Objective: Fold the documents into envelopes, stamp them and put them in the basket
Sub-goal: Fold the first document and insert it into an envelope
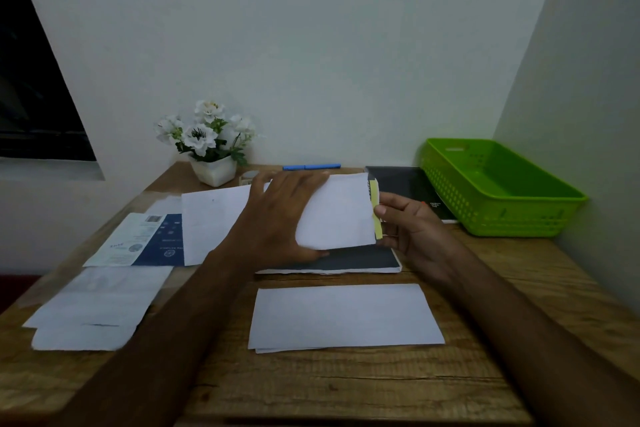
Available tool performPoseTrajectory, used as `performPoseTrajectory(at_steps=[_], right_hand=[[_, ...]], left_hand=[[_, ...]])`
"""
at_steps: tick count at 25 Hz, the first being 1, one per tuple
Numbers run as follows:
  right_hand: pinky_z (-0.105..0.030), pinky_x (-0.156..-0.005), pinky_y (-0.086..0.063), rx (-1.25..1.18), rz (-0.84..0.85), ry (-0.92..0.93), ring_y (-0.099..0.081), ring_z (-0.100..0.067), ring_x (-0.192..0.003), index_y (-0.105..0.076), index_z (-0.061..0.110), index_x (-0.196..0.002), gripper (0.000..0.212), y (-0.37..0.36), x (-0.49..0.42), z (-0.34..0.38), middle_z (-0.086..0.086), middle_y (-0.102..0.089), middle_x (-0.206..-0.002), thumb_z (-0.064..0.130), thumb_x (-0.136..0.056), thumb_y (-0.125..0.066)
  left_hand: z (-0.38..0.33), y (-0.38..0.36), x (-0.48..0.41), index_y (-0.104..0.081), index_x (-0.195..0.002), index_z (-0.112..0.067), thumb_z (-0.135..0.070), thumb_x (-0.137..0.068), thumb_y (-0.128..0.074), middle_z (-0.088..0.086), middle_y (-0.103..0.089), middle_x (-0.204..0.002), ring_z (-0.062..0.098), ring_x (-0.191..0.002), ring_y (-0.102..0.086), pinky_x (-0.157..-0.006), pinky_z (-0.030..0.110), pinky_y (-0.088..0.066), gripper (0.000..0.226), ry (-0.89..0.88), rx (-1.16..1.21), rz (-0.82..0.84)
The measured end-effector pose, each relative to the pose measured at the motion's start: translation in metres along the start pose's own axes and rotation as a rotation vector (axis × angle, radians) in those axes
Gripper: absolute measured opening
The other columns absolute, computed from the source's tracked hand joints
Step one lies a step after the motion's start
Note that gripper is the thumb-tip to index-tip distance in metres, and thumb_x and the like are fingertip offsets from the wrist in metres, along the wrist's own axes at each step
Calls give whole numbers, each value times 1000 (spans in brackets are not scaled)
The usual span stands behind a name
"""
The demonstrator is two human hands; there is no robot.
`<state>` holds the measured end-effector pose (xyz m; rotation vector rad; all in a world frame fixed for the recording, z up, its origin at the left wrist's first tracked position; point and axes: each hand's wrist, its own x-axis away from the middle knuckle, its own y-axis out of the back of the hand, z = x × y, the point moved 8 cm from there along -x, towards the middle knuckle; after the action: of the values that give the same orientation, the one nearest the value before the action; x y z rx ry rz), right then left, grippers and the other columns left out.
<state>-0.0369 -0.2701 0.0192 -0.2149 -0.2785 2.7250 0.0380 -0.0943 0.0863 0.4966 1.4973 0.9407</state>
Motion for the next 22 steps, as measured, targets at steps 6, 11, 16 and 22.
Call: performPoseTrajectory(at_steps=[6,11,16,22], right_hand=[[-28,-62,-60,26,1,-5,-74,-22,-86,-66,12,-118,28,0,4,-1,-12,-74,-108,12,-91,-62],[-28,-61,-60,71,5,-37,-72,-26,-95,-64,12,-120,47,-2,10,-4,-10,-73,-112,23,-75,-73],[-28,-68,-60,59,48,-18,-72,-27,-99,-76,22,-102,30,-10,13,-5,-10,-74,-109,21,-72,-74],[-25,-61,-59,203,-22,33,-74,-18,-87,-73,20,-100,30,-5,12,-4,-1,-77,-93,-4,-86,-64]], left_hand=[[-1,6,4,-43,-137,-12,-63,-63,-69,7,-48,-137,25,-127,-43,-107,49,-26,94,13,80,-5],[0,0,7,-36,-141,-17,-65,-63,-71,3,-42,-143,21,-132,-35,-111,48,-20,98,35,90,76],[-4,-9,10,-27,-145,-24,-68,-64,-68,-4,-35,-147,15,-135,-28,-111,41,-15,101,40,113,161],[-11,-11,8,-25,-146,-24,-66,-66,-67,-3,-34,-148,14,-136,-28,-112,39,-15,100,15,133,185]])
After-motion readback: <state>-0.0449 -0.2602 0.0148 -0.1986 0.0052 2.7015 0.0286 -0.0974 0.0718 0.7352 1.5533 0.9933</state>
